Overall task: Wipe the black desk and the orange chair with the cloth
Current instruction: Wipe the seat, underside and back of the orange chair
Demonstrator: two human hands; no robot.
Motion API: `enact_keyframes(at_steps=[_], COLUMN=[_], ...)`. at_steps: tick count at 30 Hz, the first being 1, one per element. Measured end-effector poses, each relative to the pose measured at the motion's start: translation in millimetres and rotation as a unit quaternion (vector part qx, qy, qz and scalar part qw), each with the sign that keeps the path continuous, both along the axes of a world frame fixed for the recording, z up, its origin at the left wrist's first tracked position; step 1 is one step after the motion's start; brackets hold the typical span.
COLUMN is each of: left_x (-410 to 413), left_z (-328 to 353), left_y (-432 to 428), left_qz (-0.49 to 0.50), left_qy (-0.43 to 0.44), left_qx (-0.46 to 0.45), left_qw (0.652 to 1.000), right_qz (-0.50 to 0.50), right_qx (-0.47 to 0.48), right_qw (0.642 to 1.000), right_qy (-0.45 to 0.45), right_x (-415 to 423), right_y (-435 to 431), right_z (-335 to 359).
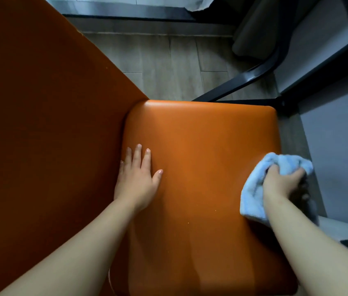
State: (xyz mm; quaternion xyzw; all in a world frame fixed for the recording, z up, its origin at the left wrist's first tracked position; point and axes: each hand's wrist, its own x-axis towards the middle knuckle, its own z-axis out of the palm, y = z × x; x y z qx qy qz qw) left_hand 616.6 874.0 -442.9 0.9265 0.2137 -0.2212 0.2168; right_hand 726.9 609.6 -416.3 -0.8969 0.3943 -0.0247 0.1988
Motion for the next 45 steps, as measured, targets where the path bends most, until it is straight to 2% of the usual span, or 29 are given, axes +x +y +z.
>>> enact_keyframes(at_steps=[2, 4, 8, 10, 11, 12, 13, 14, 17, 18, 19, 21, 23, 25, 30, 31, 32, 33, 35, 36, 37, 38, 40, 42, 44, 45], left_x=[-7.6, -11.2, -26.1, -41.7, -49.4, -56.0, -61.5, -65.6, -70.0, -70.7, -72.1, -76.7, -82.1, -87.1, -89.9, -90.7, -92.7, -94.7, -98.2, -99.8, -101.2, -102.4, -105.4, -109.7, -111.9, -112.4], left_z=[0.7, 0.5, 3.7, 7.3, 8.8, 9.6, 10.3, 11.2, 12.8, 12.7, 12.1, 10.9, 12.0, 14.5, 18.6, 18.9, 19.4, 20.1, 22.6, 23.3, 23.2, 22.7, 21.6, 21.9, 23.5, 24.4], left_y=[-4.6, -4.7, -4.7, -7.1, -8.6, -10.0, -11.6, -13.2, -16.6, -16.8, -16.9, -14.2, -11.2, -8.6, -10.8, -11.6, -12.4, -13.9, -18.5, -20.7, -22.3, -23.0, -22.7, -23.2, -26.7, -28.9], left_qz=[0.001, 0.016, 0.123, 0.193, 0.217, 0.234, 0.246, 0.256, 0.297, 0.313, 0.33, 0.383, 0.458, 0.489, 0.517, 0.507, 0.486, 0.456, 0.381, 0.34, 0.3, 0.263, 0.211, 0.184, 0.167, 0.159], left_qy=[-0.001, -0.021, -0.079, -0.087, -0.087, -0.086, -0.086, -0.088, -0.101, -0.101, -0.099, -0.098, -0.105, -0.116, -0.13, -0.119, -0.104, -0.089, -0.07, -0.064, -0.055, -0.043, -0.014, 0.008, 0.017, 0.022], left_qx=[-0.001, -0.018, -0.097, -0.122, -0.127, -0.13, -0.132, -0.134, -0.138, -0.14, -0.146, -0.177, -0.212, -0.208, -0.229, -0.221, -0.209, -0.196, -0.18, -0.169, -0.154, -0.138, -0.111, -0.094, -0.082, -0.076], left_qw=[1.0, 0.999, 0.984, 0.97, 0.964, 0.96, 0.956, 0.953, 0.94, 0.934, 0.927, 0.901, 0.857, 0.839, 0.815, 0.824, 0.842, 0.864, 0.904, 0.923, 0.94, 0.954, 0.971, 0.978, 0.982, 0.984], right_qz=[0.086, 0.254, 0.557, 0.663, 0.7, 0.719, 0.718, 0.696, 0.519, 0.476, 0.473, 0.556, 0.662, 0.739, 0.821, 0.825, 0.812, 0.777, 0.661, 0.608, 0.571, 0.555, 0.572, 0.637, 0.693, 0.695], right_qx=[0.003, -0.018, -0.073, -0.059, -0.052, -0.039, -0.026, -0.014, 0.03, 0.042, 0.037, -0.001, -0.026, -0.033, 0.01, -0.002, -0.014, -0.018, -0.027, -0.032, -0.03, -0.022, -0.036, -0.056, -0.01, 0.024], right_qw=[0.996, 0.965, 0.816, 0.733, 0.7, 0.682, 0.684, 0.707, 0.846, 0.871, 0.872, 0.82, 0.739, 0.664, 0.566, 0.562, 0.582, 0.629, 0.749, 0.791, 0.816, 0.827, 0.812, 0.757, 0.703, 0.7], right_qy=[0.02, 0.069, 0.137, 0.14, 0.133, 0.129, 0.127, 0.126, 0.12, 0.116, 0.119, 0.133, 0.124, 0.114, 0.076, 0.055, 0.035, 0.024, 0.039, 0.062, 0.08, 0.092, 0.113, 0.135, 0.162, 0.162], right_x=[14.9, 17.1, -49.9, -89.8, -99.4, -99.4, -92.4, -81.7, -31.4, -16.9, -8.8, -13.4, -41.3, -81.1, -133.3, -131.6, -124.9, -113.5, -79.1, -60.7, -47.0, -40.9, -53.8, -94.2, -130.6, -134.9], right_y=[23.4, 60.1, 120.1, 120.2, 114.1, 107.0, 102.3, 100.6, 118.1, 131.6, 146.9, 176.7, 194.1, 188.8, 114.0, 100.0, 90.4, 86.7, 94.2, 99.9, 104.5, 106.3, 98.5, 80.5, 61.7, 55.6], right_z=[-1.2, -5.9, -21.6, -22.5, -20.8, -16.6, -13.1, -11.3, -5.1, -3.4, -3.2, -8.3, -15.1, -17.8, -7.0, -4.9, -4.7, -3.9, -2.4, -4.0, -5.3, -6.5, -7.0, -6.6, 1.6, 8.0])
